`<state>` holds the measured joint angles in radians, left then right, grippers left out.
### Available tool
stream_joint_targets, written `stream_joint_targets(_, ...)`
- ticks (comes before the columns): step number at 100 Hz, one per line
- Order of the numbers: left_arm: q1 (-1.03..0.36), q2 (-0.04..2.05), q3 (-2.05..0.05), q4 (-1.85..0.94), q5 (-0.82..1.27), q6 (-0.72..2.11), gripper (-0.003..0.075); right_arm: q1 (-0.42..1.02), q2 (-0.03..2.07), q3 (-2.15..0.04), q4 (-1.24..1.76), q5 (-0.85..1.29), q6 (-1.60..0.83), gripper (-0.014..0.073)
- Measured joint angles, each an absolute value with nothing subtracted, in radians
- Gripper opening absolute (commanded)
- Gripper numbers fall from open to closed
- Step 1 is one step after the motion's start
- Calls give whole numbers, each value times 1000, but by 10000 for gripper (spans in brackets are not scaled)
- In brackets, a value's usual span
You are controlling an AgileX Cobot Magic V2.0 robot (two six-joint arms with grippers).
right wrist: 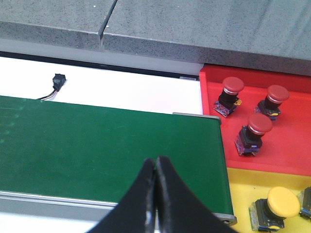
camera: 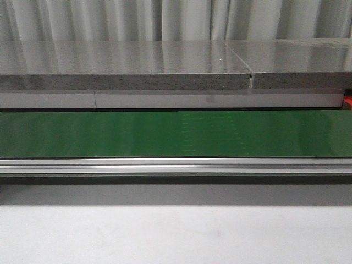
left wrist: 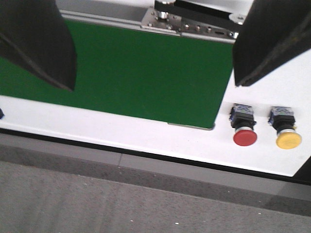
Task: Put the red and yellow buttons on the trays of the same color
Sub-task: 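Move the left gripper over the remaining red push button in the cluster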
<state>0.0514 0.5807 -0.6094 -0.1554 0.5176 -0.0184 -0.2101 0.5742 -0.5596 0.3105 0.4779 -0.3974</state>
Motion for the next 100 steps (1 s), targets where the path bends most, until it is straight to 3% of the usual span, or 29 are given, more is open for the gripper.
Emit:
stream_joint_targets(51, 230, 1302, -1053, -227, 530, -39, 640, -210, 574, -560, 310, 478, -397, -68)
stream_joint_targets(100, 305, 1706, -1248, -201, 573, -39, 640, -210, 574, -560, 310, 478, -397, -68)
